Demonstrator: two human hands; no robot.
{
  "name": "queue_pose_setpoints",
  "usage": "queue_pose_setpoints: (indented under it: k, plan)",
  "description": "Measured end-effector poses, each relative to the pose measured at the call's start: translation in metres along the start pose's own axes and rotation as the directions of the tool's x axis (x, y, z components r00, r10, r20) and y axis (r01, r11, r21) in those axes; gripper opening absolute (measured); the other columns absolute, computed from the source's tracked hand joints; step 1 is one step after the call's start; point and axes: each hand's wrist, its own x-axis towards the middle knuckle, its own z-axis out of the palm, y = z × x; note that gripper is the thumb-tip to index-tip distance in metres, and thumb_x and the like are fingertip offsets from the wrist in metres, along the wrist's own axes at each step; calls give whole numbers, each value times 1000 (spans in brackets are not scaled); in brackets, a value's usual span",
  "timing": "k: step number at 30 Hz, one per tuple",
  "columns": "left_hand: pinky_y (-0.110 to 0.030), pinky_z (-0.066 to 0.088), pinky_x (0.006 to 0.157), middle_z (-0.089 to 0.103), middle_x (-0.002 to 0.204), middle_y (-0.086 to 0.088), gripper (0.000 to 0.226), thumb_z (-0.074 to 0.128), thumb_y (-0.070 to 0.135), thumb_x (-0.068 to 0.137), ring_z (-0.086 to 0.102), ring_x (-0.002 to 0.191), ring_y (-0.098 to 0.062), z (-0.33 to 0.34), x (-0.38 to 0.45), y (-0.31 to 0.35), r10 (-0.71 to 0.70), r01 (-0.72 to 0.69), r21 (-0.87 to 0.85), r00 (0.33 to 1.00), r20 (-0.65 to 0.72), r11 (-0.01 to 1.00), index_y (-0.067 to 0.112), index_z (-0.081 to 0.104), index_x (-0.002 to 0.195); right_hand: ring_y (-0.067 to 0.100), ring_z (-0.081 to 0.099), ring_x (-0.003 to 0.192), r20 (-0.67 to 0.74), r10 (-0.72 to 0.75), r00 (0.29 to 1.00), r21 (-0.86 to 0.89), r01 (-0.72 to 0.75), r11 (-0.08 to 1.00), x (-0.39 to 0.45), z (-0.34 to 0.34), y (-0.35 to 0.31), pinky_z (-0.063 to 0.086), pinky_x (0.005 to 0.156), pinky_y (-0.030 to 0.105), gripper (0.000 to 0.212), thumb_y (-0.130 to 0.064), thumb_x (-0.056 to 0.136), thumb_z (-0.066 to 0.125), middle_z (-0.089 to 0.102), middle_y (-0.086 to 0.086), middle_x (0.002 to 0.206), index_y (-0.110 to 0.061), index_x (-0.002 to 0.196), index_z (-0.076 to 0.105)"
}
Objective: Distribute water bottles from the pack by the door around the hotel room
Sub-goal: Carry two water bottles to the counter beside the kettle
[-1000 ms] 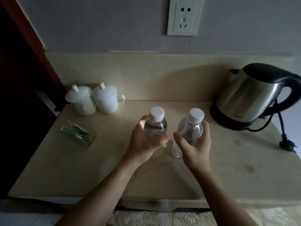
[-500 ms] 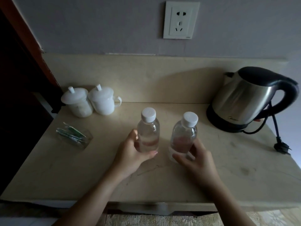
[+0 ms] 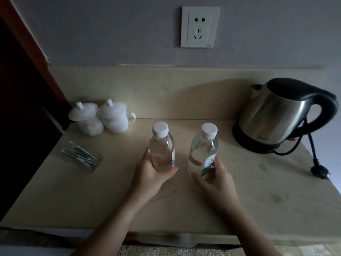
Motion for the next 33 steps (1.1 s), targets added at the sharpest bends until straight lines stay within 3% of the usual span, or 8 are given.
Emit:
queue_pose_setpoints:
  k: [3,7,10,14,18,22,27,33]
  plan:
    - [-49,58,89,79,94,1,56,89,31,53,75,90,-17,-13,11,-4,-41,51,-60,985,167,997,15,69,103,12,62,86,-23,21,1000,-21,-21,1000,5,-1,3,48,70,27,48,-31,70,84,66,-14,92,-34,109,55]
    - [-50,58,88,77,99,-9,63,91,23,56,74,94,-25,-17,18,-10,-38,52,-74,983,177,996,5,62,110,14,61,87,-88,32,996,-49,-36,998,17,6,3,49,70,32,57,-40,65,85,63,-10,98,-36,105,44]
    - [-43,57,89,78,102,-3,61,92,26,51,74,97,-20,-16,20,-13,-44,60,-119,990,134,991,14,65,105,17,58,93,-127,19,992,-93,-31,995,26,10,2,49,73,33,57,-41,66,85,58,-6,101,-28,105,46]
    - [-29,53,90,77,106,5,46,87,20,59,72,101,-11,-14,33,-6,-12,36,-120,981,195,992,28,69,101,21,57,98,-134,-23,991,-130,6,991,40,15,0,50,78,38,51,-40,69,83,56,-3,100,-20,104,52]
    - [-36,51,100,74,111,-1,56,85,16,61,69,109,-16,-9,60,-2,4,19,-119,981,193,993,26,61,111,22,58,100,-144,-24,989,-126,5,992,64,20,1,51,81,38,54,-40,70,82,57,-1,103,-18,110,54]
    - [-34,49,101,72,116,3,58,85,32,62,66,114,-14,-7,87,-1,29,-20,-48,982,185,999,30,59,114,21,58,98,-147,-27,989,-138,7,990,94,27,2,47,77,33,51,-42,73,80,57,-1,103,-17,111,55]
    - [-24,49,82,72,100,9,42,80,18,81,64,85,2,5,106,3,87,-96,40,979,182,995,41,60,110,28,59,94,-156,-41,987,-207,8,978,119,36,2,48,78,41,46,-42,75,78,61,4,98,-12,102,56]
    - [-26,52,91,70,116,8,56,74,22,86,68,103,-9,17,125,1,120,-129,62,985,127,990,54,44,121,27,61,95,-156,8,988,-174,-36,984,140,39,1,49,79,39,47,-45,74,78,65,4,99,-14,102,58]
